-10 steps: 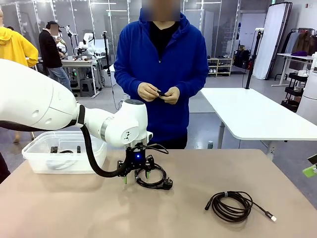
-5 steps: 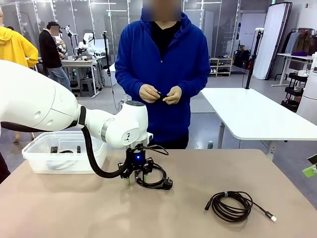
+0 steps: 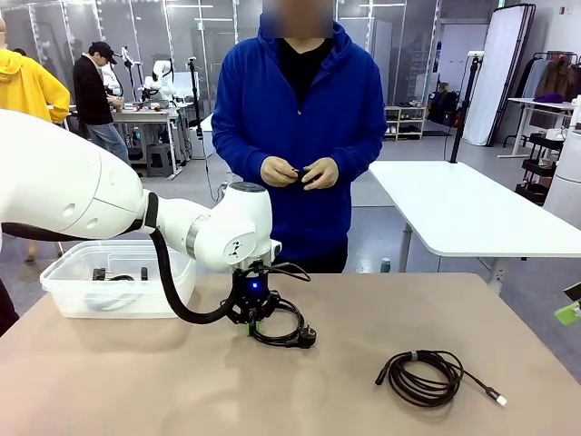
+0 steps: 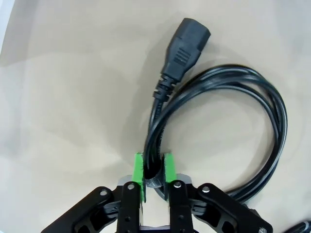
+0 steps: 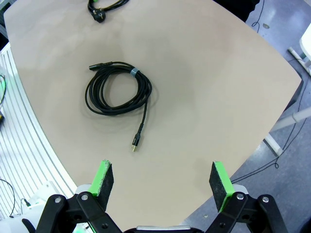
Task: Organize and store the cables.
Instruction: Place the Power Cable into the Organizing box.
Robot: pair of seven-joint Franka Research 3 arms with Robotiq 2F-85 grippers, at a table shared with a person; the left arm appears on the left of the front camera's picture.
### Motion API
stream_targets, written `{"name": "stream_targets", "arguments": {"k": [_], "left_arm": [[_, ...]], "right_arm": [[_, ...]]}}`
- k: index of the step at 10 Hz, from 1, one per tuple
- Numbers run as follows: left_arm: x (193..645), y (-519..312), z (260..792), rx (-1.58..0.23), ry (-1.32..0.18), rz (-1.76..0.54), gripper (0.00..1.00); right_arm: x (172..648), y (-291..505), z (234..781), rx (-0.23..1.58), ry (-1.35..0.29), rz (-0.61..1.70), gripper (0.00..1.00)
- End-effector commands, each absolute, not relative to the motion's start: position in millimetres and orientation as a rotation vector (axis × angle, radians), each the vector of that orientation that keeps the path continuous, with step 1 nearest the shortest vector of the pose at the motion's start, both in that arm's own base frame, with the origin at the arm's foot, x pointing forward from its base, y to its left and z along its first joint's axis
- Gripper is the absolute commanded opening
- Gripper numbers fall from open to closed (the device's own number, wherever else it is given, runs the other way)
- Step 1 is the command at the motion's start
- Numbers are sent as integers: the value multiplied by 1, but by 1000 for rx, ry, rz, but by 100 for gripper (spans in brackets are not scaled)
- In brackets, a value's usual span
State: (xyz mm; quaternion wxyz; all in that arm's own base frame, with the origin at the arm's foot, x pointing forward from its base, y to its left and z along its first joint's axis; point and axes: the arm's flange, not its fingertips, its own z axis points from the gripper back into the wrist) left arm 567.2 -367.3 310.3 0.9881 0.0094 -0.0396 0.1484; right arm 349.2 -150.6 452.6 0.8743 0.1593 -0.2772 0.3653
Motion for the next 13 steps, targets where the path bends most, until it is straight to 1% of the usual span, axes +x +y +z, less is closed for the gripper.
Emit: {"name": "stream_targets", "arguments": {"k": [1,3,4,5,6,8,9,10,12,13], "left_arm": [[569,-367,301,44,-83,299,0],[570,-365,314,7,-96,270,0],[571,-361,336,26,-118,225,0],[570,-355,365,12,-138,177,3],[568,-353,404,11,-167,107,3],[566,-349,451,29,-222,-10,3],[564,-346,463,4,-223,-63,3],[562,-340,471,25,-238,-88,3],[560,-338,472,16,-241,-99,3],[556,-344,471,0,-241,-148,3]], "right_arm": [[350,-151,453,343,-587,765,100],[350,-151,453,343,-587,765,100],[350,-151,453,343,-587,765,100],[350,-151,453,343,-587,765,100],[350,-151,453,343,-587,765,100],[350,-151,453,343,-587,765,100],[350,-151,453,343,-587,765,100],[350,-151,453,343,-587,765,100],[350,-151,453,343,-587,765,100],[350,-151,453,343,-587,765,100]]}}
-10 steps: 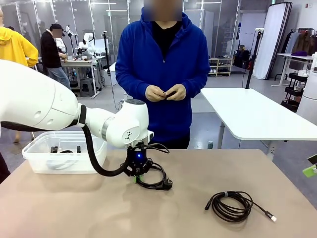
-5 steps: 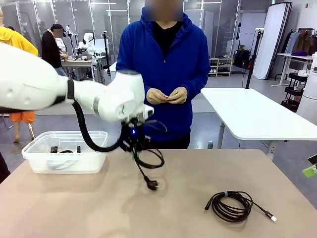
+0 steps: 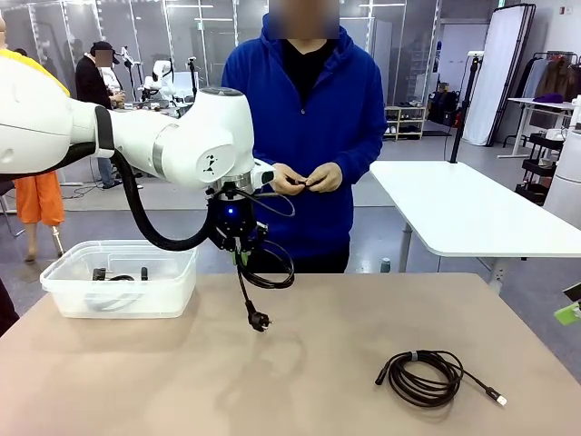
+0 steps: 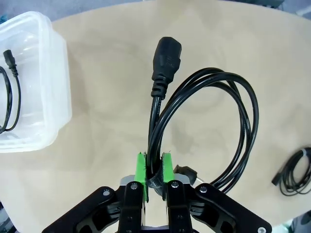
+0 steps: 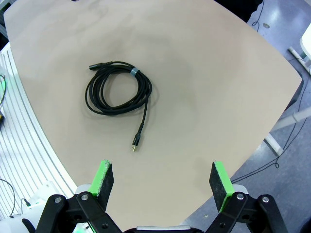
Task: Organize and store the cables.
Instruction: Place the Power Cable into the Organizing box.
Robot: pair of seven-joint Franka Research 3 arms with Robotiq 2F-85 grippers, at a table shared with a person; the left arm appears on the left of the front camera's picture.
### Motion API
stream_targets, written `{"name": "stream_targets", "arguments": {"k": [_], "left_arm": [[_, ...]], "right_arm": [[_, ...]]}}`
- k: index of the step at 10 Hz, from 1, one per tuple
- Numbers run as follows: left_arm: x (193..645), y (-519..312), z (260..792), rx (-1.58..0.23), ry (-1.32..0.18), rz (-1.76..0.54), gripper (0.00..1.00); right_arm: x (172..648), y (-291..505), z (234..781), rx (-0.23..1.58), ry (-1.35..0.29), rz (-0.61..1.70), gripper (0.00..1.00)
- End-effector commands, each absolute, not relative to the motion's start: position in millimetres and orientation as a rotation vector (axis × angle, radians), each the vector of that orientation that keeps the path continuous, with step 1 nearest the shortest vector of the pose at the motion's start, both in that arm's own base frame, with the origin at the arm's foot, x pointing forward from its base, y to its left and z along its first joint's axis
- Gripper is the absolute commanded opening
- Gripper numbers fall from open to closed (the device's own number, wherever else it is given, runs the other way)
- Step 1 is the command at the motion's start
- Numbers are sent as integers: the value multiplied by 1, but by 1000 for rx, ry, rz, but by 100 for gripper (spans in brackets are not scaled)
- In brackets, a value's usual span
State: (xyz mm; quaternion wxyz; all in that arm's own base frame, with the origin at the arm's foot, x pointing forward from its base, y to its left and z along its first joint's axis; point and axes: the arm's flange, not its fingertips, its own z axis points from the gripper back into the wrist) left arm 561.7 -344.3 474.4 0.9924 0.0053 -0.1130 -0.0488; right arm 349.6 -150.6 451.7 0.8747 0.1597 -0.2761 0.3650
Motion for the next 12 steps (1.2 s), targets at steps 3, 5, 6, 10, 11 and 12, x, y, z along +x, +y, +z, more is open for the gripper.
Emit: {"name": "stream_targets", "arguments": {"k": [3,5,6,10,11,12], "left_arm": [[563,-343,478,9,-232,-80,3],[562,-345,474,8,-226,-95,15],[568,-337,490,26,-296,-127,15],[590,-257,541,2,-310,-226,15],[597,-234,547,-18,-326,-263,15],[606,-205,554,-66,-347,-251,15]], "right_arm": [[350,-151,453,343,-587,765,100],[350,-151,453,343,-587,765,100],[350,-151,453,343,-587,765,100],[350,-151,453,343,-587,765,100],[350,-151,453,343,-587,765,100],[350,-151,453,343,-587,765,100]]}}
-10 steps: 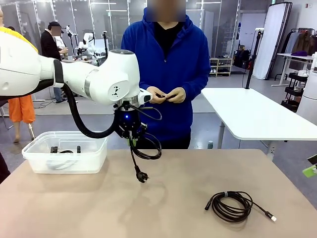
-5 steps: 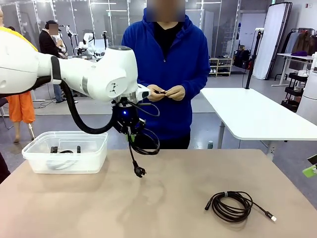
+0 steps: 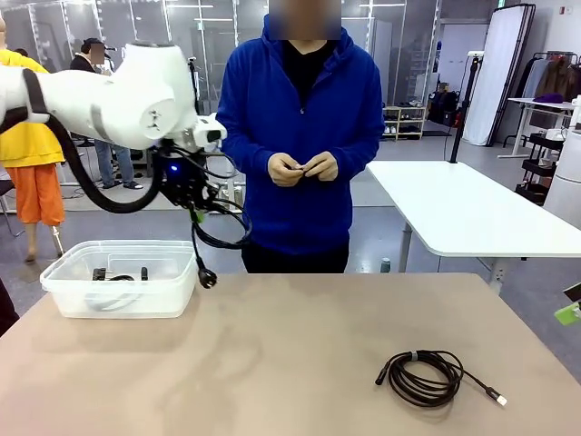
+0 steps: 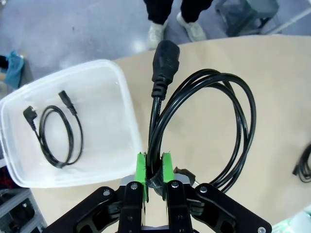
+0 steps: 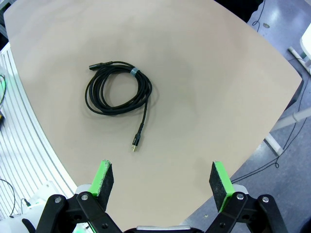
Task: Organize and store the cables.
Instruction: Place the Power Cable into the Organizing box.
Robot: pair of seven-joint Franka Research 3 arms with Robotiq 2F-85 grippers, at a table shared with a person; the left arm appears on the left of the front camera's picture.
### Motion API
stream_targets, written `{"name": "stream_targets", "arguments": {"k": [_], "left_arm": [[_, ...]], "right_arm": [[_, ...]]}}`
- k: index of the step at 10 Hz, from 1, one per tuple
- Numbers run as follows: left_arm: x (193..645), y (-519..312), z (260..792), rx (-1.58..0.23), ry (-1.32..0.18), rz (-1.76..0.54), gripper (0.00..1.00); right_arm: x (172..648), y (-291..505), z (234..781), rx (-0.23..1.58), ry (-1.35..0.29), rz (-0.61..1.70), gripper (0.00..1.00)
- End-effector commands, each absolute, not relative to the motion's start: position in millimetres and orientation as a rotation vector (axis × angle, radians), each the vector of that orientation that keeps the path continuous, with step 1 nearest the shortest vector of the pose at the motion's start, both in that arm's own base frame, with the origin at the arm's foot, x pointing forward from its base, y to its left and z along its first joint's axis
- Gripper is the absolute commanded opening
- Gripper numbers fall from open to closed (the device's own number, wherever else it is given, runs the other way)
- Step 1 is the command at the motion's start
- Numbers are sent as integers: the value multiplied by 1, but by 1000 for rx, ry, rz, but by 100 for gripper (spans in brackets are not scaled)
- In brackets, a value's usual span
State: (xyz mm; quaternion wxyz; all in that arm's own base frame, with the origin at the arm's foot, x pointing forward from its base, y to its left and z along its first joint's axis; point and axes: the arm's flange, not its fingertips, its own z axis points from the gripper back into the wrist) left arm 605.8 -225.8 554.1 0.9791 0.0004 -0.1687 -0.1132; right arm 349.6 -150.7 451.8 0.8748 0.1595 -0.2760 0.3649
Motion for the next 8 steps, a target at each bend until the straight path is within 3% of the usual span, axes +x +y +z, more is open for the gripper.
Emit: {"name": "stream_targets", "arguments": {"k": [1,8], "left_arm": [[608,-179,558,-92,-360,-278,15],[607,-9,529,-102,-465,-276,15]], "right_arm": [[350,-151,453,343,-587,765,100],[350,-151,453,343,-587,765,100]]}}
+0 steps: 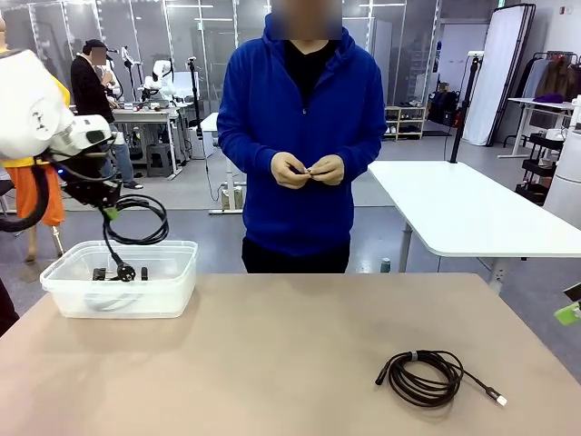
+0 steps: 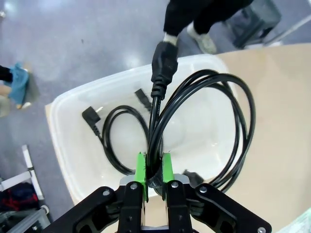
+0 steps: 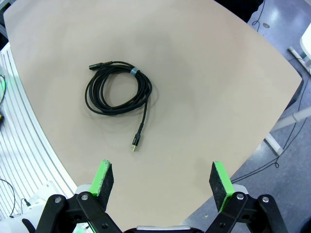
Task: Organize and store the cables.
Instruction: Place the Power Cable into the Organizing box.
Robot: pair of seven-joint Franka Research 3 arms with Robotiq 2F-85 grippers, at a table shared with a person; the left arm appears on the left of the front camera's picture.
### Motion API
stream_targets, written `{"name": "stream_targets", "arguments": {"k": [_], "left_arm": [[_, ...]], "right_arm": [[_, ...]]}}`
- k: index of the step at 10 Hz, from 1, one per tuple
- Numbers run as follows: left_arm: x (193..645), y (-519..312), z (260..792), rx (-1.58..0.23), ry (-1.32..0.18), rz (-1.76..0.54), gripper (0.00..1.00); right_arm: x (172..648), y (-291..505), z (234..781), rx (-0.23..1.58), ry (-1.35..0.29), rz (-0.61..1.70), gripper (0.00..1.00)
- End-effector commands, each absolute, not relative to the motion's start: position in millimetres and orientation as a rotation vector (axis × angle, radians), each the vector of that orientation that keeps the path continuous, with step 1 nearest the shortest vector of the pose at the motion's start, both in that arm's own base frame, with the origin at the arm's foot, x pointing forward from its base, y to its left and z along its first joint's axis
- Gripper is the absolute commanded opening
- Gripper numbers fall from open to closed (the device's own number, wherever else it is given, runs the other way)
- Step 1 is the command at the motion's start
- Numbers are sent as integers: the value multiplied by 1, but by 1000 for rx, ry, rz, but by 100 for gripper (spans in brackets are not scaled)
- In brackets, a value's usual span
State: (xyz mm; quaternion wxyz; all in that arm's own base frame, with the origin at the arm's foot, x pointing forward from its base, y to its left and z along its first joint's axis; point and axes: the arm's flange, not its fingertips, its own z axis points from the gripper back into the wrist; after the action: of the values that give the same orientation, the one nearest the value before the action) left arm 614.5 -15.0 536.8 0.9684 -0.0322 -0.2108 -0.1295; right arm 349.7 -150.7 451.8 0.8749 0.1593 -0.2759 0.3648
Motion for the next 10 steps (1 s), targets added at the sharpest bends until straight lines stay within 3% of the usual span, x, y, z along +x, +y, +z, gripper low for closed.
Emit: {"name": "stream_targets", "arguments": {"k": [1,10], "left_arm": [[609,12,519,-98,-460,-269,15],[641,32,427,-93,-302,-137,15]], "right_arm": [[350,-151,453,343,-587,765,100],[350,-151,453,343,-587,765,100]]}}
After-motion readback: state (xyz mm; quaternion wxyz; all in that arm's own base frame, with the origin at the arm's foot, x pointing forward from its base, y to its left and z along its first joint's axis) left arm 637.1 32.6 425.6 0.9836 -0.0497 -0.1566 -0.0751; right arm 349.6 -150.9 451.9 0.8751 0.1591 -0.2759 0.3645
